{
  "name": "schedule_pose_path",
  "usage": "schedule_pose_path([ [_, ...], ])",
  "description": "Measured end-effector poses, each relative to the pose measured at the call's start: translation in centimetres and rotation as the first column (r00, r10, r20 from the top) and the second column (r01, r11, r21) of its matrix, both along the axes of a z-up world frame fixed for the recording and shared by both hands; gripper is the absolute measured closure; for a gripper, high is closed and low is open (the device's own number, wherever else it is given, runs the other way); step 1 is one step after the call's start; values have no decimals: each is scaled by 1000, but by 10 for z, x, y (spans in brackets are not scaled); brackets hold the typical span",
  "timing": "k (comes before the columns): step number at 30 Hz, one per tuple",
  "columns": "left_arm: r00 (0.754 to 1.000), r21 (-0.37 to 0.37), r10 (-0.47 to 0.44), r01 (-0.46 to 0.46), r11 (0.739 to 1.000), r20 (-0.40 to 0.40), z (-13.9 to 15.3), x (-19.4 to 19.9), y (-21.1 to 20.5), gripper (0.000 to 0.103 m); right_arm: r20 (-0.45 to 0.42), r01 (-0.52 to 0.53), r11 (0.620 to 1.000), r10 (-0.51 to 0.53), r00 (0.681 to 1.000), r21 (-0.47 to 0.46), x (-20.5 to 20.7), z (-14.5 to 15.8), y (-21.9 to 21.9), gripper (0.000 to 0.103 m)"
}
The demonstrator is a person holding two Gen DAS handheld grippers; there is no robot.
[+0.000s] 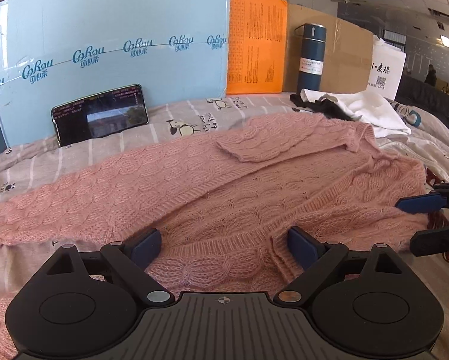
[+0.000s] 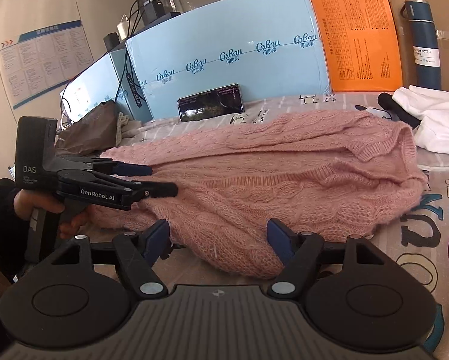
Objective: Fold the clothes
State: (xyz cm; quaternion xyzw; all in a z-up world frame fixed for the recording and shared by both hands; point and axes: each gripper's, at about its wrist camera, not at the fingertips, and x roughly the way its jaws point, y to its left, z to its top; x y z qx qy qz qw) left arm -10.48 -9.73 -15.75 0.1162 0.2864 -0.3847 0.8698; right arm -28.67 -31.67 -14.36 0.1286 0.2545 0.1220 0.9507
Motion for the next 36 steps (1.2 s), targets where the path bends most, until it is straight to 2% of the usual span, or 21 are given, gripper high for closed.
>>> schedule_pose_path([
  [3, 1000, -12, -2, 2, 1000, 22, 3, -3, 3, 10, 48, 30, 999, -29, 998, -22, -1, 6, 2, 29],
  [4, 1000, -18, 0, 1, 1000, 30, 5, -5, 4, 10, 62, 49, 997, -46, 997, -54, 0, 9, 5, 24],
  [6, 998, -21, 5, -4, 1000, 55, 8, -8, 5, 10, 73, 116, 977, -104, 992, -178, 9, 13, 11, 21],
  [10, 991, 4, 31, -32, 999, 128, 10, -11, 7, 10, 21, 154, 934, -155, 988, -321, 31, 9, 14, 22],
  [15, 991, 85, 53, -64, 994, 125, 0, -5, 1, 9, -3, 156, 889, -174, 985, -431, 42, -3, 22, 17],
  [18, 991, 90, 61, -72, 993, 120, -2, -3, 0, 5, -1, 162, 876, -182, 983, -454, 42, -6, 24, 13],
  [22, 992, 53, 68, -74, 996, 102, -1, -1, 7, 5, 4, 168, 874, -187, 982, -455, 42, -5, 24, 10],
  [25, 989, -13, 80, -79, 997, 128, 8, -5, 18, 5, 37, 178, 890, -179, 983, -420, 34, -1, 21, 10],
  [28, 981, -113, 86, -67, 991, 171, 23, -13, 42, 5, 154, 211, 896, -162, 975, -392, 9, 12, 16, 10],
  [30, 975, -183, 57, -17, 983, 213, 32, -21, 66, 5, 195, 218, 886, -149, 970, -409, -4, 18, 13, 10],
  [33, 966, -172, 9, 37, 984, 258, 34, -30, 91, 5, 192, 182, 866, -102, 976, -465, -20, 21, 12, 11],
  [36, 960, -91, 2, 24, 996, 279, 31, -37, 109, 5, 163, 119, 851, -40, 986, -512, -32, 21, 14, 13],
])
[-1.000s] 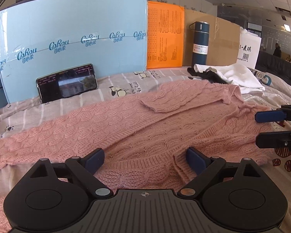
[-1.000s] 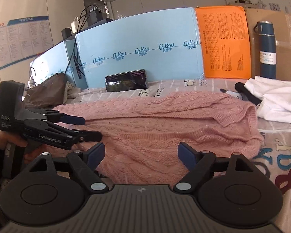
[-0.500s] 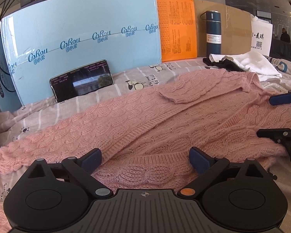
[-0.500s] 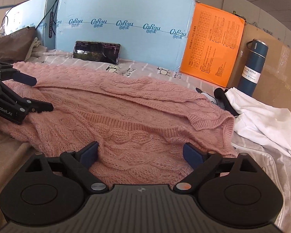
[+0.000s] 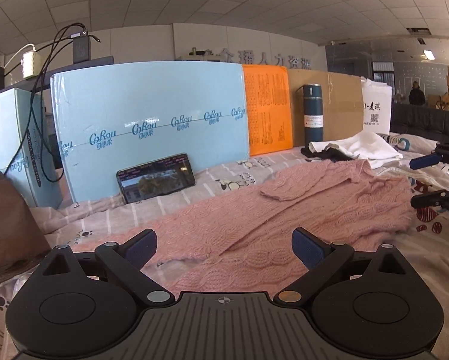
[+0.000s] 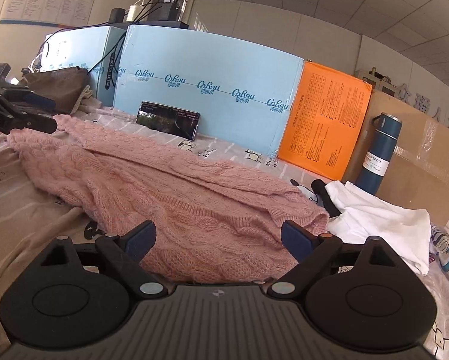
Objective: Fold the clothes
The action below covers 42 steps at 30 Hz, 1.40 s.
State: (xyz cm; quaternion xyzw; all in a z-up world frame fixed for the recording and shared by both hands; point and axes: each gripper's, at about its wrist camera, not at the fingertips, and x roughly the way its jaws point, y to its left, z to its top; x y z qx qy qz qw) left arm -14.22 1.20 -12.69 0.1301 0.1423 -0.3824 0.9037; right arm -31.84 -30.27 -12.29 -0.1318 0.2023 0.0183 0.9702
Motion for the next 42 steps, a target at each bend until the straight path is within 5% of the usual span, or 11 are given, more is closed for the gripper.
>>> schedule_pose_path([
  [6, 999, 186, -29, 25, 982, 16, -6, -17, 28, 5, -122, -28, 980, 4, 993, -198, -2, -8, 8, 13],
  [14, 997, 433, 4, -35, 901, 72, -27, -16, 40, 5, -198, -75, 914, -6, 980, -398, 13, -22, 21, 15],
  [22, 997, 378, 6, -36, 925, 81, -30, 7, 41, 5, -217, -227, 884, 148, 965, -409, 22, -22, 42, 42],
  [26, 994, 335, 99, -110, 936, 48, -28, 27, 63, 5, -235, -214, 923, 142, 962, -319, 23, -19, 25, 59],
  [27, 994, 316, 108, -111, 942, 26, -28, 31, 68, 11, -241, -210, 938, 144, 960, -277, 25, -17, 20, 63],
  [29, 998, 295, 58, -49, 954, -20, -26, 38, 74, 49, -236, -203, 968, 165, 958, -145, 30, -11, 5, 76],
  [30, 999, 294, 45, -37, 955, -21, -25, 39, 74, 77, -226, -195, 978, 174, 958, -74, 33, -8, -3, 78],
  [31, 999, 294, 33, -25, 955, -20, -24, 41, 75, 83, -210, -182, 983, 176, 962, -10, 37, -4, -12, 82],
  [35, 999, 172, 7, -1, 985, -34, -11, 47, 82, 90, -143, -147, 978, 169, 975, 149, 48, 12, -36, 88],
  [42, 994, -9, -58, 57, 998, -95, 11, 84, 86, 90, -89, -152, 971, 170, 981, 183, 85, 37, -57, 89],
])
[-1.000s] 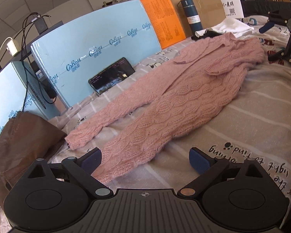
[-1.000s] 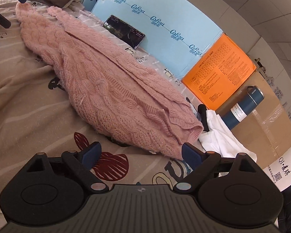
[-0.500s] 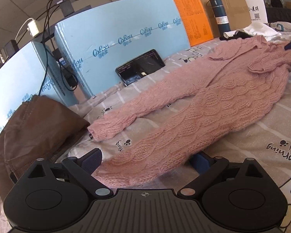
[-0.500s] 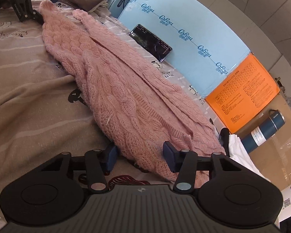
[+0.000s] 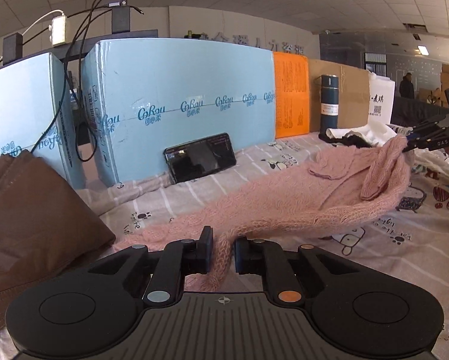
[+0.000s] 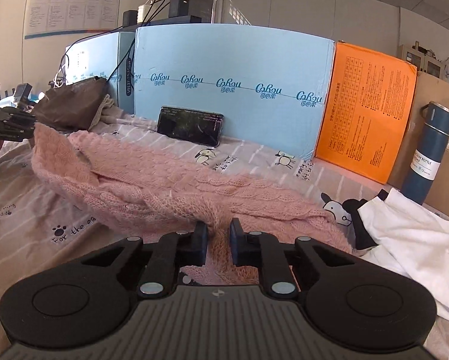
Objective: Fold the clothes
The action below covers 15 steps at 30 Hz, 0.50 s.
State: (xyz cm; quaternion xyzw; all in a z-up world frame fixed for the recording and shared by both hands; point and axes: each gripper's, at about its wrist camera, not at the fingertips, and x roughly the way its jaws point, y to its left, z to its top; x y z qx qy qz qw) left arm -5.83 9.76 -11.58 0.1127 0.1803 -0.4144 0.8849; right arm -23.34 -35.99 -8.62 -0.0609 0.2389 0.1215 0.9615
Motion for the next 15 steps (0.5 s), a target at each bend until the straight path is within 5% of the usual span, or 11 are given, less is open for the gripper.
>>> schedule_pose_path([
  [10, 958, -207, -67, 8, 978, -279, -21, 78, 2, 90, -108, 43, 993, -31, 994, 111, 84, -1, -40, 89],
  [15, 938, -264, -59, -35, 964, -342, -36, 95, 5, 87, -175, 81, 987, -55, 983, 140, 109, -19, -49, 89],
])
